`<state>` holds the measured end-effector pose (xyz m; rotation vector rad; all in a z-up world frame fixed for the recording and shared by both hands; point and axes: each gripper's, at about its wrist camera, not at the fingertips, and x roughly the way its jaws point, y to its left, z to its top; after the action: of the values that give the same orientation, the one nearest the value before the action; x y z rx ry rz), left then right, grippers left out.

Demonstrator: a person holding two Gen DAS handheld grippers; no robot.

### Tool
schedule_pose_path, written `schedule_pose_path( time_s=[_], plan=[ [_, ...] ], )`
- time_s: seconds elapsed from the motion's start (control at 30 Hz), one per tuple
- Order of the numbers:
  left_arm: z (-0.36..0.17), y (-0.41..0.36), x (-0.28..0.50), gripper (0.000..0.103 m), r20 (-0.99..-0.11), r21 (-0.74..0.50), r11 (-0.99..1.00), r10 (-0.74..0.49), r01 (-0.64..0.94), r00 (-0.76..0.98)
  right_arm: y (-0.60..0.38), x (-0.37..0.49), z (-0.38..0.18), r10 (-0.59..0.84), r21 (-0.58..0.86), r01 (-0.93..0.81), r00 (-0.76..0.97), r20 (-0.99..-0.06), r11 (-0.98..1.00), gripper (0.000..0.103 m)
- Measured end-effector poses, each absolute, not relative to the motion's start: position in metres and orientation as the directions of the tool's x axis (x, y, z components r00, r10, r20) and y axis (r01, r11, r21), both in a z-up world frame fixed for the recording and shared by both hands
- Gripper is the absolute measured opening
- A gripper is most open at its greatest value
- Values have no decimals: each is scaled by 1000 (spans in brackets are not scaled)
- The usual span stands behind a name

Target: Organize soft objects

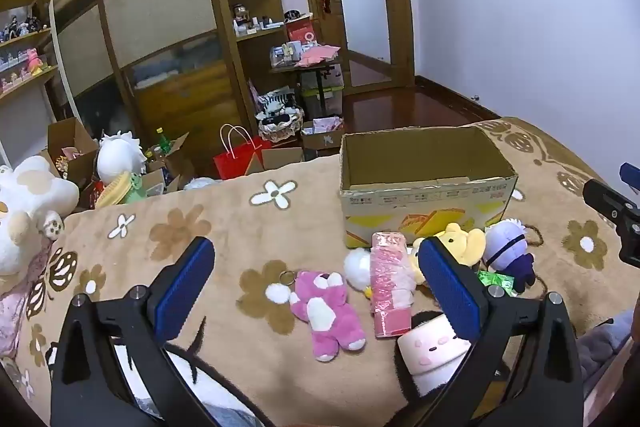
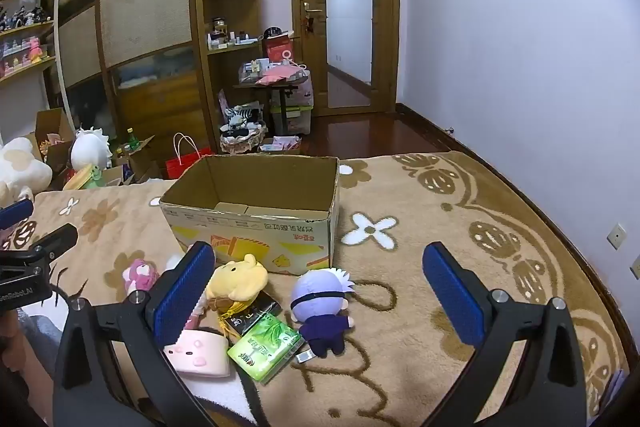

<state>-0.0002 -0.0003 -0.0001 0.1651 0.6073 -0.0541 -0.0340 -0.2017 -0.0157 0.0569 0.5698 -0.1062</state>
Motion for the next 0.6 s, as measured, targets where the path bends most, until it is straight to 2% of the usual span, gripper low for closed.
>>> schedule_pose_path(
  time_s=[0.6],
  plan=[
    [-2,-3,-1,101,-572,154,984,15,89,820,-202,-34,-16,-90,15,117,836,-541,993,103]
  ],
)
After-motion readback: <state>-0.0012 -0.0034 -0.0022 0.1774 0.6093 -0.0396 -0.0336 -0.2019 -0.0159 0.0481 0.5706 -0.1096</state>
